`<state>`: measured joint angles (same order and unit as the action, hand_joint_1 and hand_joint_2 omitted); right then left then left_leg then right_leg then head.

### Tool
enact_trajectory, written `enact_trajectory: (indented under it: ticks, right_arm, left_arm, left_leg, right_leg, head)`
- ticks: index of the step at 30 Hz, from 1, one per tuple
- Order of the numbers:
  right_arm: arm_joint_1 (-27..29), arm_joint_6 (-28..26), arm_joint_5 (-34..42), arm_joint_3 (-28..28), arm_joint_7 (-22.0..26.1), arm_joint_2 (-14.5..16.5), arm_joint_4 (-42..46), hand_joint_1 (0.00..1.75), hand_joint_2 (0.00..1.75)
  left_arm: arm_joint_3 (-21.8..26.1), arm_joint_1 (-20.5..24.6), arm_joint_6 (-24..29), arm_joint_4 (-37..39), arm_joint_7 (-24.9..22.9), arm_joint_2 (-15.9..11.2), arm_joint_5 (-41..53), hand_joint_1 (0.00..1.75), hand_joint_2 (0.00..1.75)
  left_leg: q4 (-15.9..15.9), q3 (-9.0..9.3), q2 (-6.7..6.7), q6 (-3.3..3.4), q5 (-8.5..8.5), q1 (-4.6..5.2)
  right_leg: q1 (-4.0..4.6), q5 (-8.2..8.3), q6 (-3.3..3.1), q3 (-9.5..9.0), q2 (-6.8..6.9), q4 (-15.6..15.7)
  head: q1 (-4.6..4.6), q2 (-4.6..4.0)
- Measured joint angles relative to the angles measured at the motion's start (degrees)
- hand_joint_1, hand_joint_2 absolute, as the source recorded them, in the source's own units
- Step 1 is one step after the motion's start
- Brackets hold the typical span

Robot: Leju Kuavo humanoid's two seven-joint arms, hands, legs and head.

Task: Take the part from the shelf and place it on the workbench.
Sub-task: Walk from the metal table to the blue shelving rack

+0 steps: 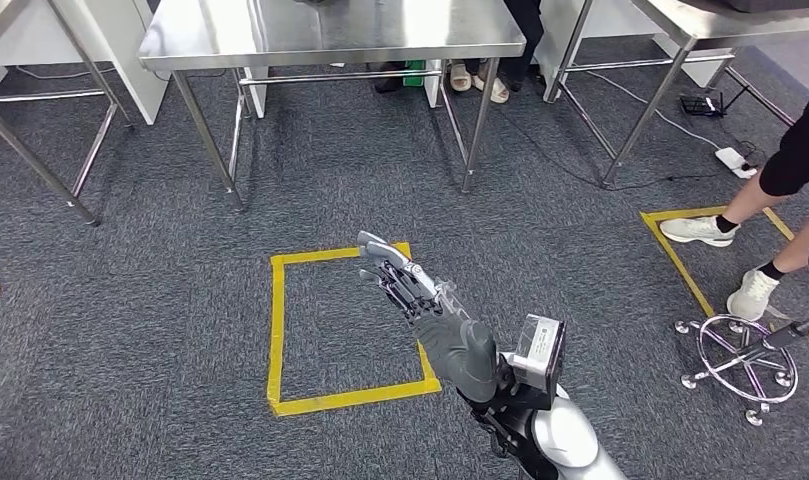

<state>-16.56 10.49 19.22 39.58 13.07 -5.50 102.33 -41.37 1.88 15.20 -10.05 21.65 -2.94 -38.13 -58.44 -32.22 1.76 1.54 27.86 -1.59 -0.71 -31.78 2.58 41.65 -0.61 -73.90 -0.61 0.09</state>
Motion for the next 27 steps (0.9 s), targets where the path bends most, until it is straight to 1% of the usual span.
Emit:
enact_trajectory:
  ticks: [1, 2, 3, 4, 5, 6, 7, 8, 9, 10, 11, 12, 13, 14, 15, 16, 17, 18, 19, 20, 21, 23, 24, 25, 26, 27]
  right_arm:
    - [0.05, -0.04, -0.15, -0.03, 0.01, -0.06, 0.00, 0.00, 0.00]
    - [0.06, -0.08, -0.31, -0.06, 0.02, -0.10, 0.01, 0.00, 0.00]
    - [0.03, -0.12, -0.45, -0.10, 0.04, -0.12, 0.02, 0.00, 0.00]
    - [0.01, -0.19, -0.58, -0.13, 0.09, -0.14, 0.02, 0.00, 0.00]
    - [0.02, -0.27, -0.67, -0.16, 0.15, -0.17, 0.02, 0.00, 0.00]
    - [0.08, -0.39, -0.75, -0.17, 0.22, -0.23, 0.02, 0.00, 0.00]
    - [0.18, -0.51, -0.85, -0.19, 0.30, -0.32, 0.04, 0.00, 0.00]
    - [0.31, -0.61, -0.93, -0.19, 0.38, -0.42, 0.08, 0.00, 0.00]
    - [0.44, -0.72, -0.99, -0.19, 0.48, -0.49, 0.15, 0.00, 0.00]
    - [0.53, -0.78, -1.03, -0.19, 0.56, -0.55, 0.23, 0.00, 0.00]
    - [0.66, -0.82, -1.05, -0.18, 0.62, -0.58, 0.29, 0.00, 0.00]
    - [0.82, -0.86, -1.07, -0.18, 0.70, -0.61, 0.33, 0.00, 0.00]
    - [1.08, -0.86, -1.09, -0.17, 0.79, -0.64, 0.33, 0.00, 0.00]
    - [1.41, -0.87, -1.14, -0.17, 0.91, -0.72, 0.33, 0.00, 0.00]
    - [1.73, -0.90, -1.19, -0.17, 1.08, -0.80, 0.33, 0.00, 0.00]
    - [1.96, -0.94, -1.26, -0.17, 1.22, -0.90, 0.33, 0.00, 0.00]
    - [2.12, -0.98, -1.35, -0.17, 1.38, -0.99, 0.33, 0.00, 0.00]
    - [2.21, -1.01, -1.43, -0.17, 1.51, -1.06, 0.33, 0.00, 0.00]
    - [2.27, -1.03, -1.51, -0.19, 1.62, -1.13, 0.35, 0.00, 0.00]
    - [2.35, -1.03, -1.58, -0.22, 1.73, -1.19, 0.39, 0.00, 0.00]
    - [2.46, -1.04, -1.63, -0.26, 1.80, -1.25, 0.45, 0.00, 0.00]
    - [2.77, -1.06, -1.69, -0.39, 1.87, -1.39, 0.56, 0.00, 0.00]
    - [2.90, -1.07, -1.70, -0.51, 1.90, -1.47, 0.61, 0.00, 0.00]
    - [2.97, -1.08, -1.71, -0.63, 1.93, -1.55, 0.64, 0.00, 0.00]
    - [3.02, -1.08, -1.72, -0.77, 1.96, -1.62, 0.68, 0.00, 0.00]
    - [3.09, -1.09, -1.72, -0.88, 1.98, -1.68, 0.69, 0.00, 0.00]
  left_arm:
    - [-0.08, 0.03, -0.01, 0.00, -0.04, 0.02, 0.08, 0.00, 0.00]
    - [-0.11, 0.09, -0.03, 0.00, -0.07, 0.03, 0.17, 0.00, 0.00]
    - [-0.14, 0.15, -0.04, 0.00, -0.08, 0.02, 0.26, 0.00, 0.00]
    - [-0.19, 0.21, -0.05, 0.00, -0.08, 0.01, 0.34, 0.00, 0.00]
    - [-0.25, 0.27, -0.06, 0.00, -0.07, -0.01, 0.39, 0.00, 0.00]
    - [-0.29, 0.30, -0.06, 0.00, -0.07, -0.02, 0.45, 0.00, 0.00]
    - [-0.33, 0.33, -0.05, -0.01, -0.05, -0.01, 0.50, 0.00, 0.00]
    - [-0.35, 0.35, -0.05, -0.01, -0.02, -0.01, 0.54, 0.00, 0.00]
    - [-0.37, 0.35, -0.04, -0.02, 0.03, 0.00, 0.59, 0.00, 0.00]
    - [-0.39, 0.33, -0.04, -0.02, 0.07, 0.02, 0.67, 0.00, 0.00]
    - [-0.43, 0.29, -0.05, -0.02, 0.07, 0.03, 0.74, 0.00, 0.00]
    - [-0.46, 0.22, -0.07, -0.02, -0.01, 0.04, 0.80, 0.00, 0.00]
    - [-0.49, 0.15, -0.09, -0.02, -0.10, 0.05, 0.84, 0.00, 0.00]
    - [-0.51, 0.06, -0.11, -0.02, -0.20, 0.06, 0.85, 0.00, 0.00]
    - [-0.52, 0.00, -0.13, -0.02, -0.27, 0.07, 0.87, 0.00, 0.00]
    - [-0.54, -0.02, -0.14, -0.02, -0.27, 0.07, 0.90, 0.00, 0.00]
    - [-0.57, -0.02, -0.11, -0.02, -0.27, 0.06, 0.93, 0.00, 0.00]
    - [-0.62, 0.00, -0.09, -0.02, -0.26, 0.05, 0.97, 0.00, 0.00]
    - [-0.73, 0.04, -0.07, -0.02, -0.26, 0.05, 0.99, 0.00, 0.00]
    - [-0.86, 0.08, -0.04, -0.02, -0.26, 0.07, 1.02, 0.00, 0.00]
    - [-1.02, 0.14, -0.04, -0.02, -0.26, 0.09, 1.07, 0.00, 0.00]
    - [-1.32, 0.34, -0.03, -0.03, -0.34, 0.16, 1.31, 0.00, 0.00]
    - [-1.43, 0.49, -0.02, -0.03, -0.42, 0.19, 1.44, 0.00, 0.00]
    - [-1.50, 0.62, -0.01, -0.04, -0.54, 0.18, 1.55, 0.00, 0.00]
    - [-1.55, 0.72, 0.00, -0.04, -0.69, 0.17, 1.60, 0.00, 0.00]
    - [-1.59, 0.77, 0.01, -0.03, -0.80, 0.13, 1.63, 0.00, 0.00]
  left_leg:
    - [0.00, 0.05, 0.50, -0.03, 0.01, -0.03]
    - [0.00, 0.14, 0.94, -0.11, 0.04, -0.07]
    - [-0.05, 0.22, 1.32, -0.29, 0.12, 0.04]
    - [-0.07, 0.29, 1.63, -0.58, 0.16, 0.17]
    - [-0.07, 0.34, 1.91, -0.91, 0.19, 0.32]
    - [-0.01, 0.38, 2.19, -1.26, 0.19, 0.45]
    - [0.11, 0.47, 2.49, -1.58, 0.14, 0.43]
    - [0.04, 0.50, 2.49, -1.88, 0.29, 0.29]
    - [-0.53, 0.32, 2.00, -2.12, 0.86, 0.16]
    - [-2.01, -0.27, 1.22, -2.30, 1.98, 0.03]
    - [-4.84, -1.52, 0.13, -2.39, 3.73, -0.07]
    - [-8.48, -3.20, -0.79, -2.43, 5.68, -0.06]
    - [-12.12, -4.95, -1.31, -2.48, 7.24, -0.07]
    - [-14.74, -6.29, -1.61, -2.52, 7.99, -0.06]
    - [-15.29, -6.68, -1.71, -2.55, 7.52, -0.08]
    - [-13.78, -6.06, -1.75, -2.55, 6.07, -0.12]
    - [-10.62, -4.60, -1.93, -2.54, 4.05, -0.22]
    - [-6.99, -2.87, -2.54, -2.56, 2.38, -0.34]
    - [-3.98, -1.45, -3.15, -2.53, 1.28, -0.45]
    - [-2.07, -0.61, -3.67, -2.46, 0.78, -0.46]
    - [-1.31, -0.33, -3.97, -2.27, 0.81, -0.33]
    - [-1.00, -0.38, -3.29, -1.46, 0.52, -0.06]
    - [-0.84, -0.36, -2.87, -0.97, 0.33, -0.01]
    - [-0.67, -0.36, -2.38, -0.50, 0.13, -0.06]
    - [-0.56, -0.40, -1.85, -0.17, 0.00, -0.11]
    - [-0.55, -0.46, -1.36, -0.01, -0.03, -0.02]
  right_leg:
    - [-0.13, 1.08, 0.51, -1.41, 0.31, 2.39]
    - [-0.23, 2.55, 0.98, -3.72, 0.92, 6.45]
    - [-0.17, 3.73, 1.16, -6.02, 1.83, 10.64]
    - [0.00, 4.54, 1.00, -7.71, 2.40, 13.70]
    - [0.19, 4.91, 0.67, -8.65, 2.76, 15.45]
    - [0.41, 4.94, 0.23, -8.83, 2.68, 15.93]
    - [0.47, 5.09, -0.18, -8.78, 2.18, 15.95]
    - [0.18, 5.23, -0.55, -8.78, 1.82, 16.06]
    - [-0.06, 5.41, -0.92, -8.81, 1.43, 16.22]
    - [-0.34, 5.57, -1.35, -8.87, 1.12, 16.39]
    - [-0.53, 5.68, -1.75, -8.90, 0.83, 16.48]
    - [-0.41, 5.70, -2.02, -8.85, 0.55, 16.48]
    - [-0.32, 5.71, -2.23, -8.82, 0.27, 16.46]
    - [-0.23, 5.70, -2.31, -8.81, -0.10, 16.44]
    - [-0.18, 5.69, -2.32, -8.82, -0.50, 16.40]
    - [-0.19, 5.69, -2.30, -8.85, -0.92, 16.32]
    - [-0.24, 5.68, -2.28, -8.87, -1.35, 16.19]
    - [-0.17, 5.62, -2.13, -8.80, -1.75, 15.99]
    - [-0.01, 5.53, -1.94, -8.61, -2.12, 15.70]
    - [0.11, 5.53, -1.63, -8.36, -2.46, 15.50]
    - [0.22, 5.59, -1.25, -8.10, -2.78, 15.45]
    - [0.06, 5.83, -0.56, -7.67, -3.23, 15.55]
    - [0.04, 5.62, -0.33, -7.31, -2.90, 15.13]
    - [0.05, 4.94, -0.25, -6.52, -2.29, 13.76]
    - [0.09, 3.74, -0.30, -5.19, -1.50, 11.16]
    - [0.11, 2.25, -0.44, -3.48, -0.78, 7.61]
  head:
    - [-0.01, 0.00]
    - [-0.02, 0.00]
    - [-0.05, 0.00]
    - [-0.03, 0.00]
    - [-0.05, 0.00]
    - [-0.03, 0.00]
    - [-0.03, 0.00]
    - [-0.02, 0.00]
    - [0.03, 0.00]
    - [0.13, 0.00]
    - [0.27, 0.00]
    - [0.37, 0.00]
    - [0.45, 0.00]
    - [0.46, 0.00]
    - [0.47, 0.00]
    - [0.47, 0.00]
    - [0.48, 0.00]
    - [0.49, 0.00]
    - [0.46, 0.00]
    - [0.43, 0.00]
    - [0.42, 0.00]
    - [0.43, 0.00]
    - [0.41, 0.00]
    - [0.26, 0.00]
    - [0.12, 0.00]
    - [0.00, 0.00]
